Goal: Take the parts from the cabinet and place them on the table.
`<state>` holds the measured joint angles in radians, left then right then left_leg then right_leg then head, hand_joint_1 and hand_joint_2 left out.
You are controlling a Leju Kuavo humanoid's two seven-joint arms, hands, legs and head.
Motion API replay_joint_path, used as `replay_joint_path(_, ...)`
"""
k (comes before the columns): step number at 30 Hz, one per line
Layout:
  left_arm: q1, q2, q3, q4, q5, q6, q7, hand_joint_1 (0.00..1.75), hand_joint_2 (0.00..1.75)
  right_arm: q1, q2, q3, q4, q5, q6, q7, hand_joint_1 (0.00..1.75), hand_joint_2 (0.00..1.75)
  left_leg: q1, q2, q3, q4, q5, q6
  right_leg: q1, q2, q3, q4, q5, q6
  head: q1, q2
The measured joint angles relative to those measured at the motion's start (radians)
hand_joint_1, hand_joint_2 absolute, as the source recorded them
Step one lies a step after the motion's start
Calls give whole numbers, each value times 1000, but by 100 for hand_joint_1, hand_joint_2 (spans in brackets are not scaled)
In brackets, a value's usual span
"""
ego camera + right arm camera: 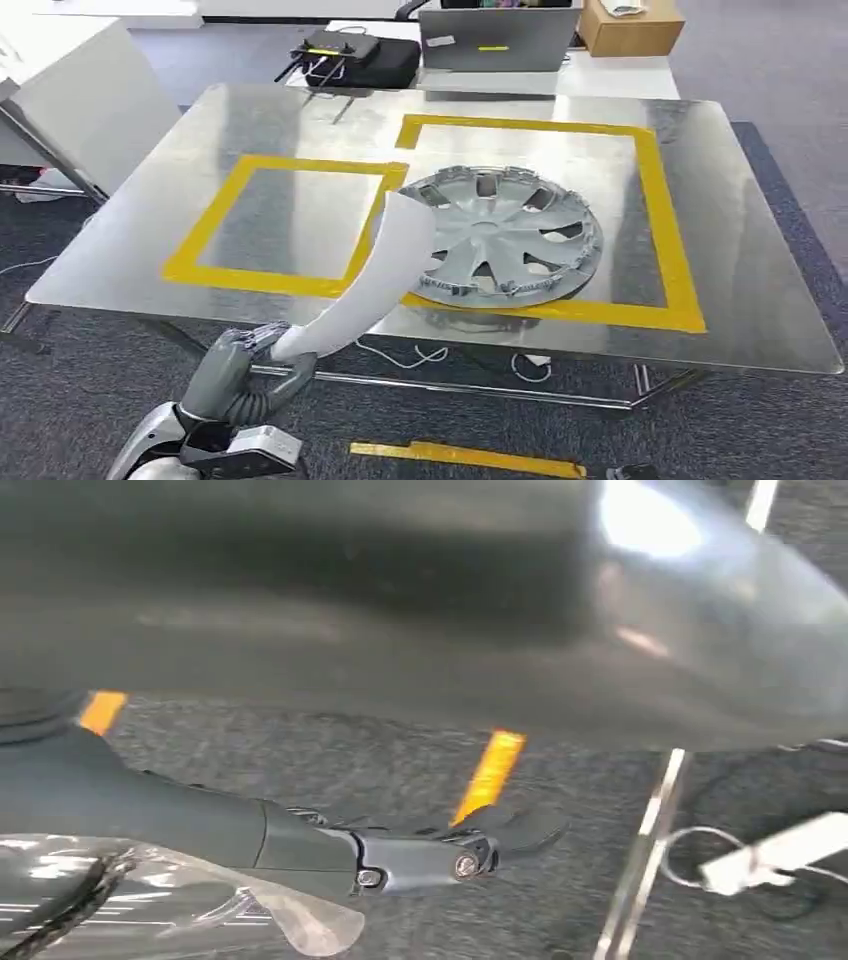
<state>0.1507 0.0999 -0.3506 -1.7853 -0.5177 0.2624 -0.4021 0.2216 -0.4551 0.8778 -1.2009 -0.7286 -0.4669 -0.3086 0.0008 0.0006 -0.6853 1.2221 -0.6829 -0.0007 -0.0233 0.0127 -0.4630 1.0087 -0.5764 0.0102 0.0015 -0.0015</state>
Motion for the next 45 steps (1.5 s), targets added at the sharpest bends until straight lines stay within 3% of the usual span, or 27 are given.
replay_joint_path(1, 0, 0, 1, 1, -3, -2, 0, 175, 175, -1, 0, 0, 3, -2, 1, -1, 0, 0, 0, -3, 1, -67, 93, 4, 1, 4, 24, 1, -15, 3, 0, 0)
replay_joint_path(2, 2, 0, 1, 3, -5, -5, 0, 175, 175, 0, 0, 3, 5, -4, 2, -3, 0, 0, -3, -3, -6, -134, 243, 13, 3, 4, 24, 1, -29, 5, 0, 0)
replay_joint_path(3, 3, 0, 3, 6, -5, -6, -2, 175, 175, -5, 3, 6, 10, -6, 5, -3, 0, 0, -8, -5, -22, -135, 252, 16, 7, 13, 35, 9, -46, 15, -3, 0)
replay_joint_path(4, 6, -3, 2, 6, -8, -10, -3, 175, 175, -12, 3, 7, 13, -8, 5, -3, 0, 0, -8, -8, -15, -128, 271, 18, 8, 12, 37, 10, -64, 21, 2, 0)
replay_joint_path(6, -3, -3, 2, 6, -17, -10, -5, 175, 175, -17, 3, 8, 15, -9, 10, -5, 0, 0, -11, -9, -12, -129, 264, 28, 7, 13, 52, -12, -69, 33, 0, 0)
replay_joint_path(7, -7, -7, 2, 6, -21, -10, -5, 175, 175, -17, 3, 9, 16, -8, 10, -6, 0, 0, -2, -8, 2, -148, 266, 33, 4, 11, 64, -18, -78, 39, 0, 0)
replay_joint_path(8, -9, -8, 3, 6, -26, -10, -4, 175, 175, -19, 3, 11, 18, -8, 11, -6, 0, 0, -3, -8, 11, -157, 263, 37, 5, -1, 55, 5, -89, 42, 5, 0)
replay_joint_path(9, -12, -9, 3, 6, -27, -10, -4, 175, 175, -23, 3, 11, 18, -8, 11, -6, 0, 0, -3, -8, 16, -160, 259, 43, 5, -4, 18, 65, -119, 45, 5, 0)
replay_joint_path(11, -13, -11, 3, 6, -29, -10, -4, 175, 175, -25, 3, 11, 23, -9, 11, -5, 0, 0, -6, -8, 21, -161, 249, 51, 5, -4, -88, 227, -176, 50, 5, 0)
replay_joint_path(12, -13, -13, 3, 7, -29, -10, -4, 175, 175, -24, 3, 12, 26, -9, 11, -5, 0, 0, -8, -8, 24, -161, 243, 53, 5, -4, -141, 288, -181, 51, 5, 0)
replay_joint_path(13, -13, -14, 3, 9, -29, -10, -3, 175, 175, -23, 3, 13, 28, -9, 11, -5, 0, 0, -9, -9, 30, -161, 237, 54, 5, -4, -166, 295, -157, 50, 5, 0)
replay_joint_path(14, -13, -14, 3, 10, -29, -10, -3, 175, 175, -22, 3, 15, 29, -9, 12, -5, 0, 0, -10, -11, 40, -161, 231, 54, 5, -4, -168, 258, -106, 48, 5, 0)
replay_joint_path(16, -14, -15, 3, 11, -29, -10, -3, 175, 175, -24, 3, 17, 32, -9, 12, -5, 0, 0, -13, -11, 63, -161, 218, 52, 8, -5, -122, 100, 18, 38, 5, 0)
replay_joint_path(17, -15, -16, 3, 11, -29, -10, -3, 175, 175, -25, 3, 17, 34, -9, 12, -5, 0, 0, -12, -11, 65, -163, 214, 49, 12, -5, -104, 42, 43, 29, 5, 0)
replay_joint_path(18, -16, -16, 3, 12, -29, -10, -3, 175, 175, -27, 3, 17, 35, -10, 12, -5, 0, 0, -19, -13, 70, -159, 209, 42, 14, -5, -95, 23, 34, 25, 4, 0)
replay_joint_path(20, -16, -16, 3, 12, -30, -10, -3, 175, 175, -25, 3, 18, 37, -10, 12, -5, 0, 0, -19, -13, 71, -162, 209, 54, 14, -4, -84, 17, 40, 33, 2, 0)
replay_joint_path(31, -17, -16, 3, 14, -43, -9, 6, 175, 175, -26, 3, 21, 40, -9, 12, -5, 0, 0, -18, -13, 84, -179, 213, 37, 15, -3, -81, 18, 37, 19, 2, 0)
replay_joint_path(34, -58, -12, -1, 44, -137, 16, 60, 175, 175, -30, 3, 24, 42, -6, 21, 6, 0, 0, -17, -13, 86, -180, 210, 32, 15, -5, -90, 18, 34, 16, 2, 0)
replay_joint_path(37, -154, -5, -15, 114, -267, 28, 157, 175, 175, -46, 3, 28, 46, 10, 37, 22, 0, 0, -18, -14, 86, -180, 212, 29, 14, -6, -89, 18, 35, 16, 2, 0)
replay_joint_path(43, -374, -6, -90, 322, -580, -94, 428, 175, 175, -68, 13, 37, 61, 68, 84, 39, 0, 0, -18, -14, 85, -179, 214, 30, 14, -5, -80, 17, 39, 17, 2, 0)
replay_joint_path(45, -495, -16, -133, 443, -741, -217, 564, 175, 175, -71, 19, 37, 68, 91, 110, 42, 0, 0, -18, -16, 85, -179, 215, 31, 14, -8, -77, 17, 39, 17, 3, 0)
